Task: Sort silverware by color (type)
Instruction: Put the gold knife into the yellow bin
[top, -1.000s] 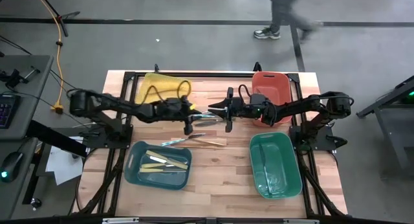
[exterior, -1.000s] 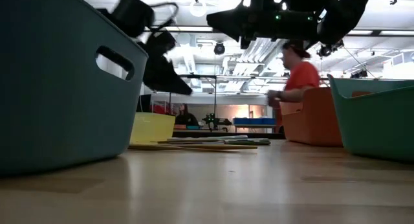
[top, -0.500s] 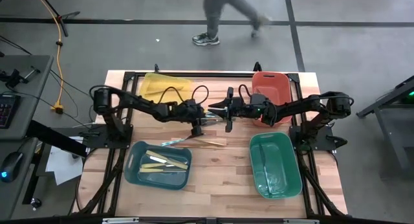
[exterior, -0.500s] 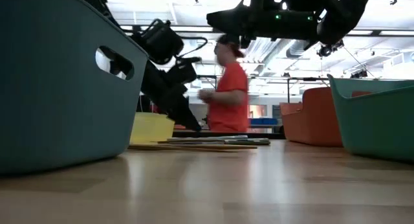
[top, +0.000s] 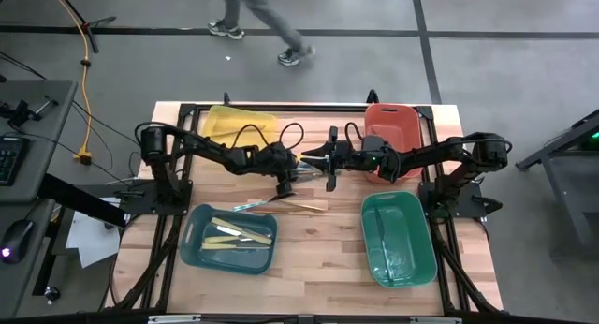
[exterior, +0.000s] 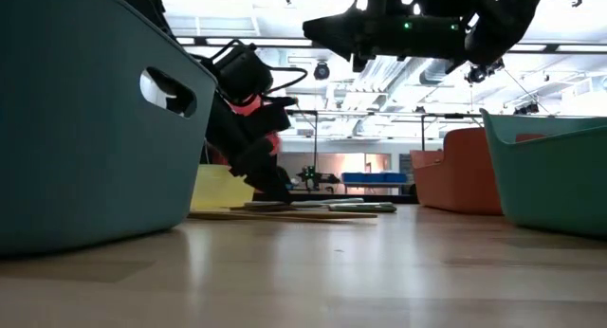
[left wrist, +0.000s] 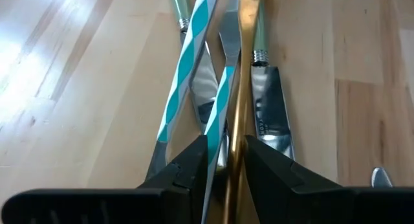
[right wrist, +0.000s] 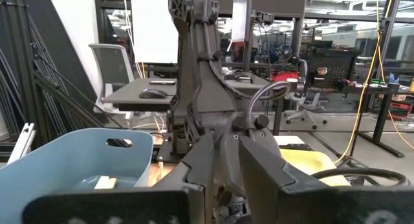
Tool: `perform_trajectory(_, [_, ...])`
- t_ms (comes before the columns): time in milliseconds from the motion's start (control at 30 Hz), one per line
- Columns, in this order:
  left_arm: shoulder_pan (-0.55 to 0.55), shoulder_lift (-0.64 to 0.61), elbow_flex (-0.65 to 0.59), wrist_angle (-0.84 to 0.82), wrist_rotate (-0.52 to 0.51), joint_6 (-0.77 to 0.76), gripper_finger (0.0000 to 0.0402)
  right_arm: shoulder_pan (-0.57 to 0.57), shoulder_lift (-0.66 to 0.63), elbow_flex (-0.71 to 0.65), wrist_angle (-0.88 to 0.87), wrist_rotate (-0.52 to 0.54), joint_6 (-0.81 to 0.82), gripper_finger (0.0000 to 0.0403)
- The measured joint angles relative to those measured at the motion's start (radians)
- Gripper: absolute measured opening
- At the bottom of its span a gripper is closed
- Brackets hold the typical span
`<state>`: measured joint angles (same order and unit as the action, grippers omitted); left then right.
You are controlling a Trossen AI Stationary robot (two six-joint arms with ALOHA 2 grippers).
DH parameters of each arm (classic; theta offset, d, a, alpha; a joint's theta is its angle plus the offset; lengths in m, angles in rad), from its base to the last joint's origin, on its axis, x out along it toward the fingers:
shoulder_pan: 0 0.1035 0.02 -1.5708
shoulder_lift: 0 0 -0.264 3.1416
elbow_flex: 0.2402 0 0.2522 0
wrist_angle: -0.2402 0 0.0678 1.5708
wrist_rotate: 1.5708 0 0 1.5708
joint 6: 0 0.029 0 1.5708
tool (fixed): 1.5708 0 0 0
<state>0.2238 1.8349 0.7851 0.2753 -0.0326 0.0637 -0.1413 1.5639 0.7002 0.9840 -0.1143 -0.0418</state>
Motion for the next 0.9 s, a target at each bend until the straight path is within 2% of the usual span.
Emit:
perform_trajectory(367, [-0.011,-0.057,-0.003,-0.008,0.002,0.053,0.0090,-0.003,0.000,0.000,-0.002,0.003,-0.001,0.0058])
perform_trajectory(533, [-0.018,-0.084,-0.003,-0.079,0.007,0.052,0.0090,-0.003,0.000,0.000,-0.015,0.006,-0.002,0.0058])
perform_trajectory(667, [-0.021,-0.079,-0.003,-0.132,0.029,0.045,0.0090,-0.003,0.000,0.000,-0.015,0.006,-0.001,0.0058])
perform_trajectory(900, [-0.021,-0.050,-0.002,-0.116,0.025,0.070,0.0090,-0.003,0.000,0.000,-0.018,0.007,-0.002,0.0058])
